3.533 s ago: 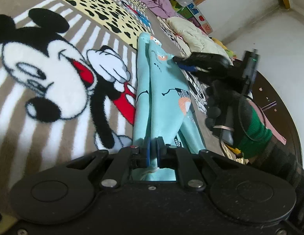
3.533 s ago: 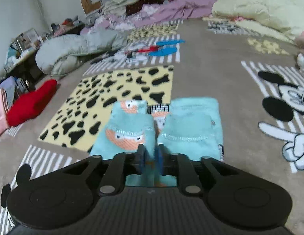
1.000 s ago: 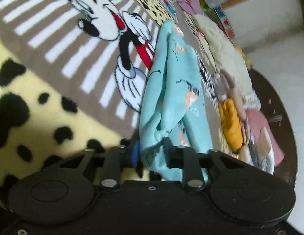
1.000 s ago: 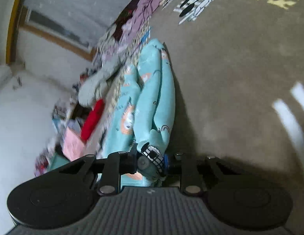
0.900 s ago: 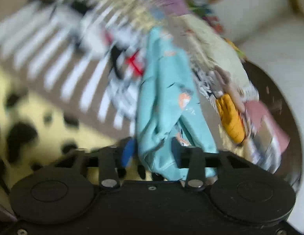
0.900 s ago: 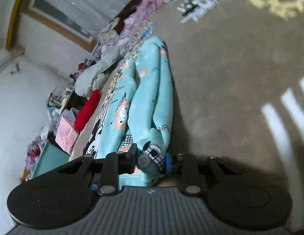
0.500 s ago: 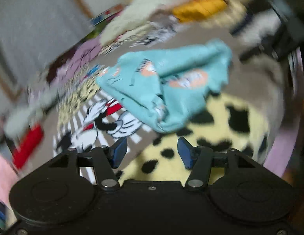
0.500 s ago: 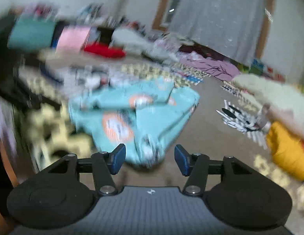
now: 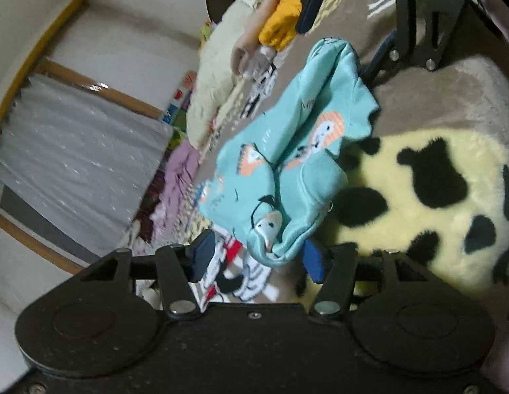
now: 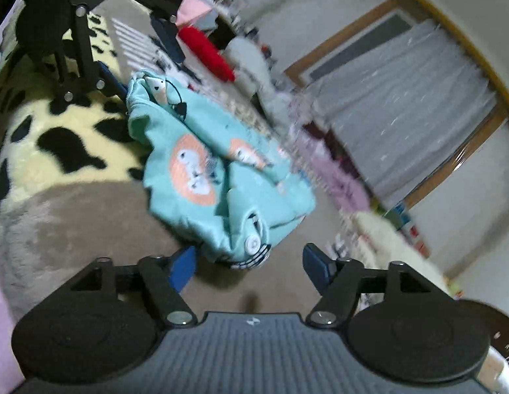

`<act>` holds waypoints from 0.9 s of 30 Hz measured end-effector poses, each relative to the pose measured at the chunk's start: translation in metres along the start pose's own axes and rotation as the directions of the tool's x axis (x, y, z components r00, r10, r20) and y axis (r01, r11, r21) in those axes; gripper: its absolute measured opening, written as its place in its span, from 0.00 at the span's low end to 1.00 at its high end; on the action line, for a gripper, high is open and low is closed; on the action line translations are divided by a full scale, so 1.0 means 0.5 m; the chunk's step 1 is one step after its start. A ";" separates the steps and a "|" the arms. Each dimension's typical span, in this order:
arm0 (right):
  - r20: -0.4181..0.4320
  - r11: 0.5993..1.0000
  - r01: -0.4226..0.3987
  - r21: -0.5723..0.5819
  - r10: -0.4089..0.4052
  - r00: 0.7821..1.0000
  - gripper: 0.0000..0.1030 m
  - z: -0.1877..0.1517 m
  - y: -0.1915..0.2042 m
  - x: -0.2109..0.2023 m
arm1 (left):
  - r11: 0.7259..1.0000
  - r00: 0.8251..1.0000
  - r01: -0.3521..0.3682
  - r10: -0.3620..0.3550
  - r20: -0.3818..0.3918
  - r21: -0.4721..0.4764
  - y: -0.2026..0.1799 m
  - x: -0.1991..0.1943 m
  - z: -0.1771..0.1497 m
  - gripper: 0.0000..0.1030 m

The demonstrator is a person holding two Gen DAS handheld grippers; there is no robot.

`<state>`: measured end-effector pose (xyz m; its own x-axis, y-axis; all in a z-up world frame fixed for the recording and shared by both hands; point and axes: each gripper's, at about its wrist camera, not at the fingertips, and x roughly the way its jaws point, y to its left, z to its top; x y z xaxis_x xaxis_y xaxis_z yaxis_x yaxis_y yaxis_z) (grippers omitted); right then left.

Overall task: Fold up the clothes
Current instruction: 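Lift the strip with both grippers and fold it over onto itself, then lower the folded sweatshirt onto the bed with both grippers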

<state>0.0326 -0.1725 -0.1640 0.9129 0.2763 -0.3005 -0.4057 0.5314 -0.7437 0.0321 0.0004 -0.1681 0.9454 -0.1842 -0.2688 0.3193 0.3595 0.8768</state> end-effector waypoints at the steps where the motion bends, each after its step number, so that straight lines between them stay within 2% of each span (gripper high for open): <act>1: 0.018 1.000 0.004 -0.010 -0.004 1.000 0.67 -0.001 0.001 -0.001 | 1.000 1.000 -0.010 0.010 0.010 0.003 -0.002 -0.003 0.000 0.55; 2: 0.034 1.000 0.003 -0.023 -0.002 0.999 0.58 -0.002 0.002 -0.002 | 1.000 1.000 -0.019 0.019 0.019 0.005 -0.003 -0.005 0.000 0.55; 3: 0.040 0.999 -0.006 -0.037 0.007 0.999 0.40 -0.001 0.005 -0.001 | 1.000 1.000 -0.019 0.019 0.023 0.002 -0.006 -0.006 0.001 0.51; 4: 0.039 0.999 -0.013 -0.053 0.015 0.999 0.40 -0.001 0.008 0.002 | 1.000 1.000 -0.014 0.014 0.025 -0.001 -0.007 -0.004 0.003 0.34; 7: 0.047 0.999 -0.035 -0.027 0.036 0.998 0.36 -0.001 0.000 0.006 | 1.000 1.000 0.007 -0.007 0.009 0.011 -0.024 -0.007 0.007 0.18; 10: 0.040 0.998 -0.067 0.008 0.066 0.997 0.29 0.006 -0.015 0.001 | 1.000 1.000 0.025 -0.025 -0.010 -0.009 -0.022 -0.007 0.012 0.14; 15: 0.027 0.991 -0.124 0.051 0.123 0.992 0.26 0.030 -0.033 -0.036 | 0.992 0.993 0.112 -0.114 -0.029 -0.063 0.012 -0.065 0.022 0.14; 17: 0.018 0.986 -0.160 0.045 0.159 0.987 0.26 0.039 -0.039 -0.070 | 0.971 0.984 0.172 -0.177 -0.015 -0.164 0.042 -0.095 0.019 0.14; 19: 0.012 0.983 -0.178 0.039 0.178 0.984 0.26 0.044 -0.047 -0.103 | 0.934 0.976 0.212 -0.215 0.019 -0.288 0.081 -0.113 0.013 0.14; 23: 0.025 0.974 -0.191 0.123 0.190 0.981 0.26 0.061 -0.092 -0.149 | 0.889 0.975 0.221 -0.213 0.066 -0.402 0.139 -0.119 0.021 0.15; 27: 0.043 0.967 -0.181 0.177 0.176 0.983 0.27 0.102 -0.161 -0.135 | 0.839 0.974 0.226 -0.209 0.090 -0.495 0.198 -0.094 0.032 0.15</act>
<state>0.0012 -0.1932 -0.0532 0.8242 0.3997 -0.4011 -0.5659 0.6060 -0.5590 0.0183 0.0300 -0.0624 0.8480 -0.3366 -0.4092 0.5136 0.7125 0.4781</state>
